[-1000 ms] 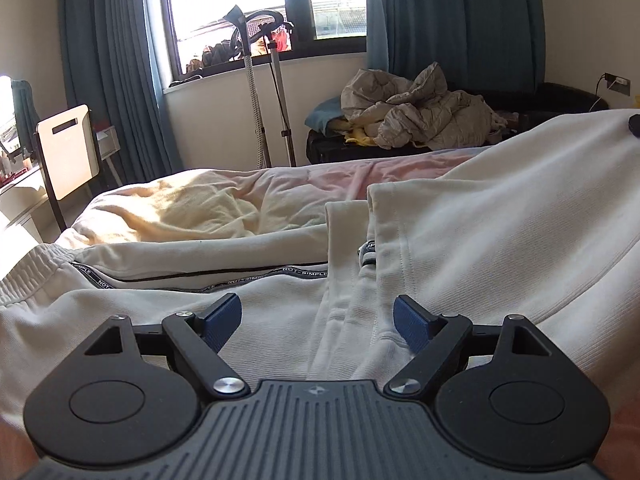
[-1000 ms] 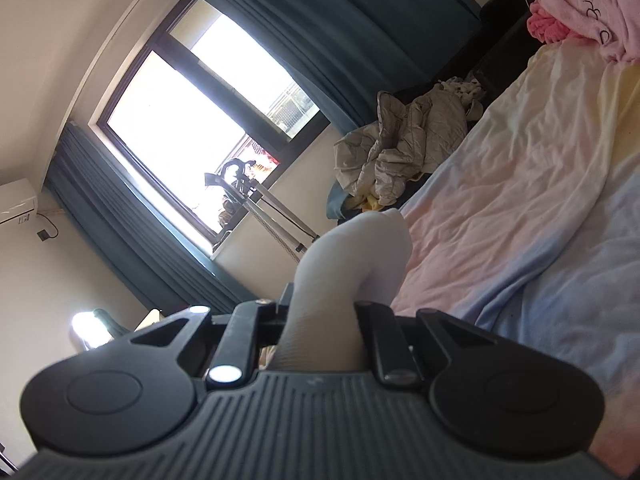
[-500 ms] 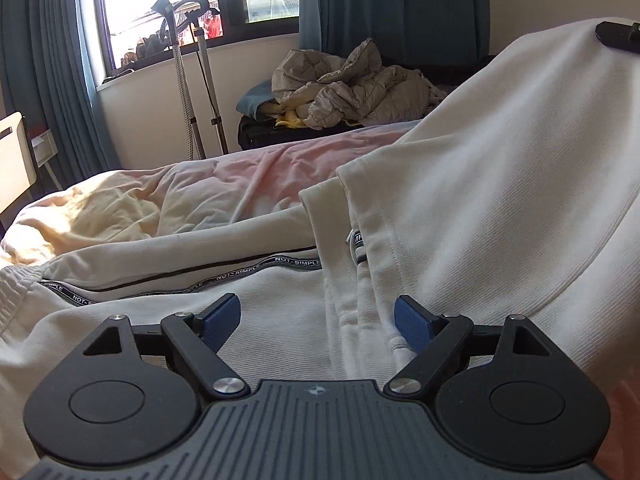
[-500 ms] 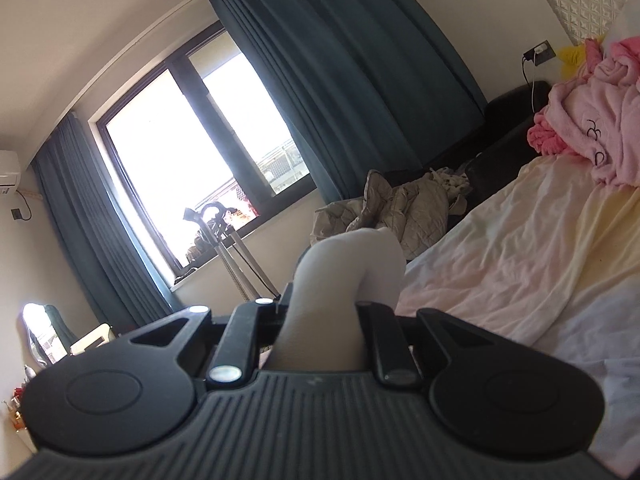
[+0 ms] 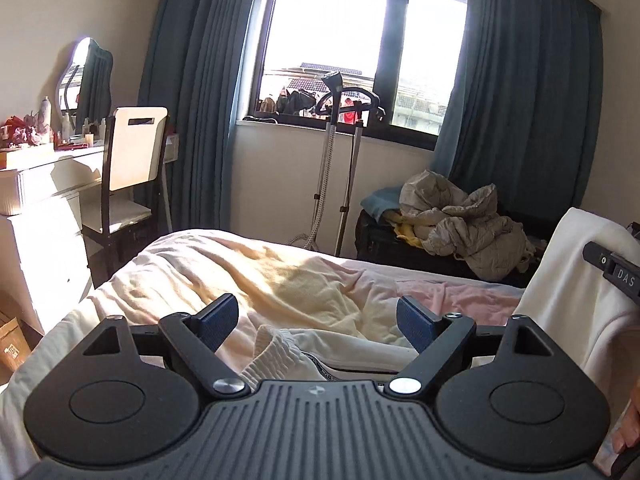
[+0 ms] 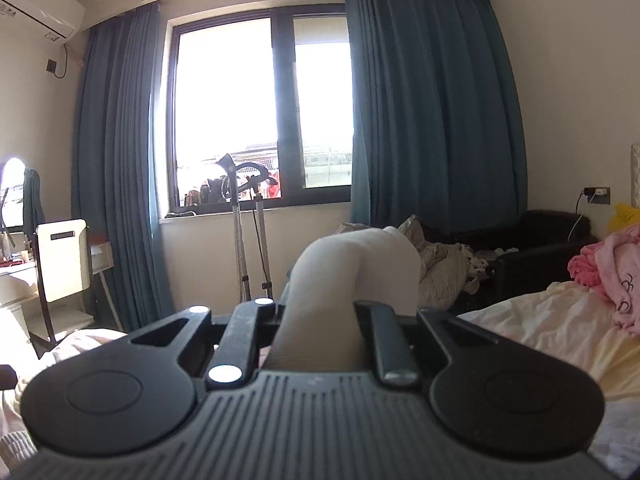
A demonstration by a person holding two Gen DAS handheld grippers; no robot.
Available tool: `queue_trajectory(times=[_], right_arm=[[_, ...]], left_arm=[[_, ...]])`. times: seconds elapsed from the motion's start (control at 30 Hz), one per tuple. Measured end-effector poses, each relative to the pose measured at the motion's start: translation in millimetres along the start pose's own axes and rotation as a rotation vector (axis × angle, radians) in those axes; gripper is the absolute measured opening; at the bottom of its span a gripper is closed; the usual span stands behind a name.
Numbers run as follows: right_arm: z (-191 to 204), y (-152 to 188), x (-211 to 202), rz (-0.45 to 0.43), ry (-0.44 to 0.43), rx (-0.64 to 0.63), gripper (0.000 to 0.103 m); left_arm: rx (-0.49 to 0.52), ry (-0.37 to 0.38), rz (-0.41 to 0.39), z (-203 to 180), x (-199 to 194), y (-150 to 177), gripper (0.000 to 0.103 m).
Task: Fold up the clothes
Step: 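Grasp the folded sweatpants edge with the right gripper and lift it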
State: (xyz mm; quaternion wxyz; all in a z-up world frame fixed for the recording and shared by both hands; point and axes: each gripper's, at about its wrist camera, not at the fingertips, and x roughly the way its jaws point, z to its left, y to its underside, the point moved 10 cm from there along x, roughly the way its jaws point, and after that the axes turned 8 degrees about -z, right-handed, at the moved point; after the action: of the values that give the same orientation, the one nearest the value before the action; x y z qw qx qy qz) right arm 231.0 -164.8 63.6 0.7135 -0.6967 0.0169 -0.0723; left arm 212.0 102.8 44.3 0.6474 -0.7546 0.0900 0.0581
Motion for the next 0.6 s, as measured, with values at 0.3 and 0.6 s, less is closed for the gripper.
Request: queue_trajectory(times=[0.3, 0.6], right_arm=[[193, 60, -8, 0.029, -0.195, -0.248, 0.017], [293, 170, -28, 0.143, -0.376, -0.439, 0.018]], left_arm=[[-0.266, -0.174, -0.120, 149, -24, -27, 0.089], [-0.361, -0.227, -0.123, 210, -31, -10, 0.089]])
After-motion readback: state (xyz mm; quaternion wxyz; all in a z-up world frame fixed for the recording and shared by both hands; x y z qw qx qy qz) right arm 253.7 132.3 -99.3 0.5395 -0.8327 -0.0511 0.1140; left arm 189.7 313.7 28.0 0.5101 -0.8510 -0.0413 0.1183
